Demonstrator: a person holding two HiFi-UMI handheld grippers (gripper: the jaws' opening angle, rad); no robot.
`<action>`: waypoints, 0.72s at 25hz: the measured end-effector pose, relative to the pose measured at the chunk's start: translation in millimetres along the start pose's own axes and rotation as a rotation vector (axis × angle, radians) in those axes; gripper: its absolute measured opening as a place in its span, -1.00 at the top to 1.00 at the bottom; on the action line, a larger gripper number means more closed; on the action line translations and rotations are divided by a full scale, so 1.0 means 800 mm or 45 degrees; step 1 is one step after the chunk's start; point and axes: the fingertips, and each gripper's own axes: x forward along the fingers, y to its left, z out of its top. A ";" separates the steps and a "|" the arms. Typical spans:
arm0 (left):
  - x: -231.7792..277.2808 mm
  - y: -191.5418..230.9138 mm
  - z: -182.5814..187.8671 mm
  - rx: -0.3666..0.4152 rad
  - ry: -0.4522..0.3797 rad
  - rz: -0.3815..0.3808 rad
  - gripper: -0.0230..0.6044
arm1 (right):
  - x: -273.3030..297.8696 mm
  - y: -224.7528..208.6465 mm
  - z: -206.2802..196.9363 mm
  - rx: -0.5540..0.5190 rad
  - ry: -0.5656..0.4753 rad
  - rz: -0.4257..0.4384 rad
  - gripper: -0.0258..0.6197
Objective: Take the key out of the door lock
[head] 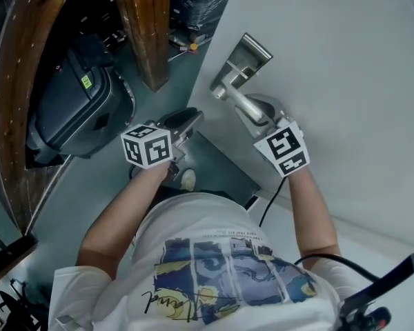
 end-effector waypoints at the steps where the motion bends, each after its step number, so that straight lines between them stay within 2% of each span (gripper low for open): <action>1: 0.007 0.003 0.003 -0.062 -0.038 -0.005 0.61 | 0.000 0.000 0.000 0.000 -0.003 0.003 0.55; 5: 0.038 0.019 0.009 -0.259 -0.124 -0.021 0.55 | -0.001 0.000 0.002 -0.005 -0.004 0.000 0.55; 9: 0.061 0.027 0.007 -0.459 -0.176 -0.080 0.48 | -0.001 0.002 0.003 -0.002 -0.001 0.000 0.55; 18: 0.092 0.021 0.012 -0.674 -0.252 -0.191 0.45 | -0.002 0.002 0.004 0.008 -0.004 0.005 0.56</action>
